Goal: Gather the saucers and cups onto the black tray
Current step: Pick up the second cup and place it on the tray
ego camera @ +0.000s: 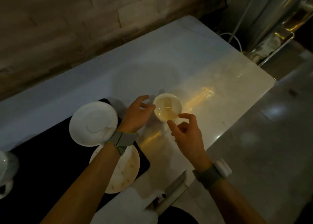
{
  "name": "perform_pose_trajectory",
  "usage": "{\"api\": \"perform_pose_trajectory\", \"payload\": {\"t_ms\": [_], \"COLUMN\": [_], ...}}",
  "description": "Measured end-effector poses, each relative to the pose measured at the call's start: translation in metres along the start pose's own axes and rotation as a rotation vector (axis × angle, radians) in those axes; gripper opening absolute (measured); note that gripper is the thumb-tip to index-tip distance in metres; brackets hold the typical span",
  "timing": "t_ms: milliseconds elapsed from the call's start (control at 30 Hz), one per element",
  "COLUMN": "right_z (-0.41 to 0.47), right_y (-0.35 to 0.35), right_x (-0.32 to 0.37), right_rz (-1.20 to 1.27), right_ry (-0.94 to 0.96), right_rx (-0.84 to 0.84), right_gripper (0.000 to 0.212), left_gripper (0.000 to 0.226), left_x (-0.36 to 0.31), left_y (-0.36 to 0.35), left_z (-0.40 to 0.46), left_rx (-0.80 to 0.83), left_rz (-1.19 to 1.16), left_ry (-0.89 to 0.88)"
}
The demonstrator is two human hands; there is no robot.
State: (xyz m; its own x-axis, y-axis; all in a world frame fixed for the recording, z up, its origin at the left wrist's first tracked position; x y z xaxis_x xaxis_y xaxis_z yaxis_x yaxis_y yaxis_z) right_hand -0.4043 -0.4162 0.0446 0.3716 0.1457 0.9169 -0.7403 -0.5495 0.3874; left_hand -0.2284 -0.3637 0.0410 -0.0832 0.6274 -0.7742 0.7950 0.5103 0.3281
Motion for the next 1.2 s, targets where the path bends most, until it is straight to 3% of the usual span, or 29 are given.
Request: {"api": "perform_pose_trajectory", "payload": {"t_ms": [233, 533, 800, 1067, 1200], "right_z": [-0.006, 0.001, -0.01, -0.031, -0.048], "right_y": [-0.016, -0.031, -0.039, -0.074, -0.099], "right_x": [-0.017, -0.02, -0.016, 0.016, 0.033], "right_rz": [0.11, 0.327, 0.108, 0.087, 0.115], "right_ry": [-0.259, -0.32, -0.106, 0.092, 0.086], "right_rx": [0.123, 0.175, 0.16, 0.257, 0.325], "right_gripper": [0.037, 0.031, 0.028, 0.026, 0.027], "left_gripper": [0.055, 0.05, 0.05, 0.053, 0.053], "left_x": [0.008, 0.009, 0.016, 0.041, 0.059], "left_y": [-0.024, -0.026, -0.01, 0.044, 0.073], "left_z": [-0.005, -0.01, -0.032, -0.069, -0.094], "left_rx": [0.077, 0.048, 0.012, -0.107, -0.188], "left_rz": [-0.077, -0.193, -0.222, -0.39, -0.464], "left_ry": [0.106, 0.121, 0.081, 0.03, 0.041]}}
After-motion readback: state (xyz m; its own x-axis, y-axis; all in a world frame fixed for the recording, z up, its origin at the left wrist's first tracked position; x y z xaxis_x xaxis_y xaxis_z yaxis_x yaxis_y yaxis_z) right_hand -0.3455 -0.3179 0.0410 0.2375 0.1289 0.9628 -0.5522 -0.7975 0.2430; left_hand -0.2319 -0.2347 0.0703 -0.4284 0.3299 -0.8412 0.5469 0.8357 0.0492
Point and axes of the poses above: each hand's wrist, its own z-axis towards the middle knuckle, its own y-axis out of the back of the hand, x = y × z, the point moved 1 cm from there along z, towards the middle knuckle, and after that the axes turned 10 degrees about y, right-handed, at the moved point
